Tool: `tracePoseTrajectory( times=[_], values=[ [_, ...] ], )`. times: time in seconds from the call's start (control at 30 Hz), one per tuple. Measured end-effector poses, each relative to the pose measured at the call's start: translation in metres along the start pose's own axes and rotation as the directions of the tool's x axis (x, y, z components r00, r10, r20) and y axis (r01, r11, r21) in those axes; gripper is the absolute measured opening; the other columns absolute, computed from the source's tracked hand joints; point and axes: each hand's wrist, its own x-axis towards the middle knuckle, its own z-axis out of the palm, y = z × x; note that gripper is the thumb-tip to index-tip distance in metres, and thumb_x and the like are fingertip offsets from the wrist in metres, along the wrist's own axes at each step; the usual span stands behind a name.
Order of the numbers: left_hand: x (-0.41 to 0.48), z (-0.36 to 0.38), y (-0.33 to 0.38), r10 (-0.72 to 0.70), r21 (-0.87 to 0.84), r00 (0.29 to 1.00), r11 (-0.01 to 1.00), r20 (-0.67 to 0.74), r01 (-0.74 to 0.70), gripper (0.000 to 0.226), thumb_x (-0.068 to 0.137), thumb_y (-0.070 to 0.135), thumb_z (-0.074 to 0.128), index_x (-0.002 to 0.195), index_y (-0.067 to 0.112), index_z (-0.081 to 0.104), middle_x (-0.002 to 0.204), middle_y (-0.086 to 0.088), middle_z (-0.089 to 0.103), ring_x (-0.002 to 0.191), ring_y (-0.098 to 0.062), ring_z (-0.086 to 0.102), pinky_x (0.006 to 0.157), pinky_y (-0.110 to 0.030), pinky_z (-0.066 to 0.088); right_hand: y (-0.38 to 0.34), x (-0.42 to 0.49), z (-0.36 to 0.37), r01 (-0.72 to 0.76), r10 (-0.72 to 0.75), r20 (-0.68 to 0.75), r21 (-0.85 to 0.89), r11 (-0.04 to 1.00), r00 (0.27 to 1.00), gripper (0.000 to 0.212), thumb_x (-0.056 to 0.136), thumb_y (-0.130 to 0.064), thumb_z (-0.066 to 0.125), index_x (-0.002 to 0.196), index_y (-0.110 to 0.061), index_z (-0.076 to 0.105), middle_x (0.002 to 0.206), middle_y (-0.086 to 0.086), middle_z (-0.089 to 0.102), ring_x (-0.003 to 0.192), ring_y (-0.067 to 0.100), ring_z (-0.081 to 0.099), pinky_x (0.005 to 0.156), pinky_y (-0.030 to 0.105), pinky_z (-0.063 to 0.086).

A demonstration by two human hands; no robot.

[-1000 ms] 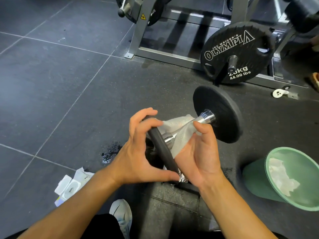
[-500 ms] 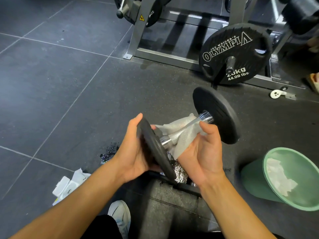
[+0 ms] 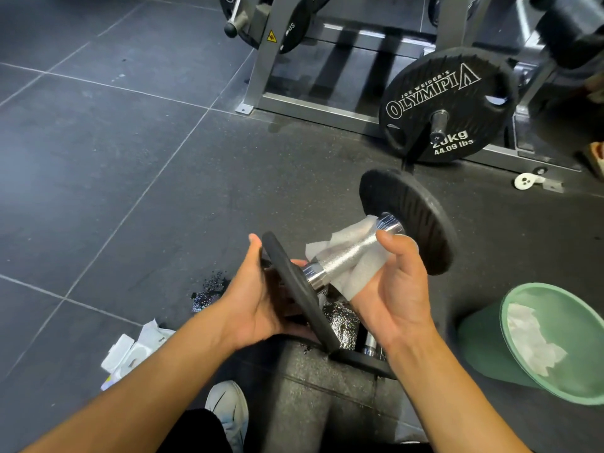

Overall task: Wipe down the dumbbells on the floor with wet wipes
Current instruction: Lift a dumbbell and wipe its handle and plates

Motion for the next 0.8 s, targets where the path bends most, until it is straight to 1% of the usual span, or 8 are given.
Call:
tracePoseTrajectory(
  times=[0.13, 0.23, 0.3, 0.4, 0.47, 0.57, 0.67, 0.8],
  values=[
    [0.0, 0.003, -0.002, 0.025, -0.022, 0.995, 0.999, 0.1, -0.023, 0.098, 0.072, 0.097, 0.049, 0.124, 0.015, 0.061, 0.119, -0.03, 0.066, 0.109, -0.043, 0.069, 0.088, -0.056, 0.058, 0.002, 0.002, -0.005, -0.002, 0.002, 0.038, 0.002, 1.0, 0.999, 0.028, 0.08, -0.022, 0.07, 0.098, -0.003, 0.061, 0.098, 0.021, 0.057, 0.114, 0.049, 0.045, 0.111, 0.08, 0.019],
    [-0.002, 0.008, 0.0, 0.375, -0.02, 0.925, 0.927, 0.054, -0.375, 0.056, 0.087, 0.074, 0.057, 0.075, 0.019, 0.047, 0.069, -0.011, 0.048, 0.065, -0.026, 0.054, 0.076, -0.041, 0.047, 0.002, -0.001, 0.002, -0.002, -0.002, 0.102, 0.041, 0.999, 0.995, 0.02, 0.084, -0.019, 0.06, 0.094, -0.002, 0.063, 0.1, 0.021, 0.058, 0.112, 0.049, 0.053, 0.108, 0.074, 0.035],
    [-0.006, 0.008, -0.003, 0.747, 0.275, 0.652, 0.605, 0.13, -0.748, 0.037, 0.091, 0.057, 0.053, 0.084, 0.021, 0.049, 0.082, -0.011, 0.047, 0.079, -0.03, 0.051, 0.087, -0.048, 0.045, 0.002, -0.003, 0.008, 0.036, -0.044, 0.083, 0.095, 0.995, 0.996, 0.014, 0.082, -0.017, 0.061, 0.088, -0.005, 0.064, 0.093, 0.019, 0.061, 0.102, 0.041, 0.062, 0.097, 0.058, 0.05],
    [-0.013, 0.0, -0.005, 0.862, 0.589, 0.159, -0.184, 0.481, -0.787, 0.03, 0.097, 0.047, 0.046, 0.107, 0.019, 0.049, 0.113, -0.014, 0.045, 0.115, -0.028, 0.046, 0.105, -0.04, 0.041, 0.003, -0.002, 0.007, 0.08, -0.078, -0.058, 0.036, 0.996, 0.995, 0.013, 0.074, -0.019, 0.069, 0.082, -0.009, 0.068, 0.083, 0.013, 0.064, 0.09, 0.032, 0.062, 0.093, 0.048, 0.045],
    [-0.011, 0.004, -0.007, 0.917, 0.595, 0.267, 0.042, 0.296, -0.803, 0.033, 0.101, 0.052, 0.039, 0.116, 0.027, 0.054, 0.124, -0.003, 0.047, 0.127, -0.028, 0.048, 0.114, -0.043, 0.039, 0.005, 0.001, 0.001, 0.085, -0.081, -0.126, 0.031, 0.996, 0.989, 0.012, 0.073, -0.016, 0.068, 0.082, -0.009, 0.067, 0.084, 0.013, 0.063, 0.088, 0.031, 0.063, 0.091, 0.049, 0.046],
    [-0.011, 0.012, -0.007, 0.362, 0.189, 0.932, 0.917, -0.021, -0.352, 0.076, 0.08, 0.093, 0.043, 0.115, 0.029, 0.063, 0.124, -0.005, 0.067, 0.123, -0.034, 0.065, 0.098, -0.057, 0.055, 0.004, -0.002, -0.001, 0.102, -0.097, -0.12, 0.034, 0.994, 0.988, 0.015, 0.074, -0.014, 0.067, 0.087, -0.009, 0.062, 0.085, 0.013, 0.059, 0.087, 0.031, 0.062, 0.089, 0.05, 0.048],
    [-0.014, 0.014, -0.009, 0.028, -0.04, 0.996, 0.999, 0.088, -0.025, 0.086, 0.072, 0.097, 0.049, 0.118, 0.024, 0.057, 0.12, -0.014, 0.066, 0.111, -0.036, 0.064, 0.086, -0.066, 0.055, 0.0, -0.005, 0.004, 0.092, -0.09, -0.063, 0.043, 0.995, 0.994, 0.012, 0.083, -0.014, 0.055, 0.083, -0.005, 0.062, 0.079, 0.014, 0.058, 0.082, 0.035, 0.064, 0.081, 0.057, 0.052],
    [-0.024, 0.031, -0.012, 0.413, 0.072, 0.904, 0.904, 0.116, -0.422, 0.051, 0.086, 0.077, 0.052, 0.098, 0.03, 0.069, 0.097, -0.005, 0.068, 0.088, -0.021, 0.068, 0.082, -0.049, 0.058, -0.004, -0.003, 0.003, 0.103, -0.101, -0.077, 0.033, 0.994, 0.992, 0.013, 0.081, -0.019, 0.06, 0.088, -0.009, 0.059, 0.084, 0.012, 0.06, 0.09, 0.032, 0.062, 0.088, 0.048, 0.047]
  ],
)
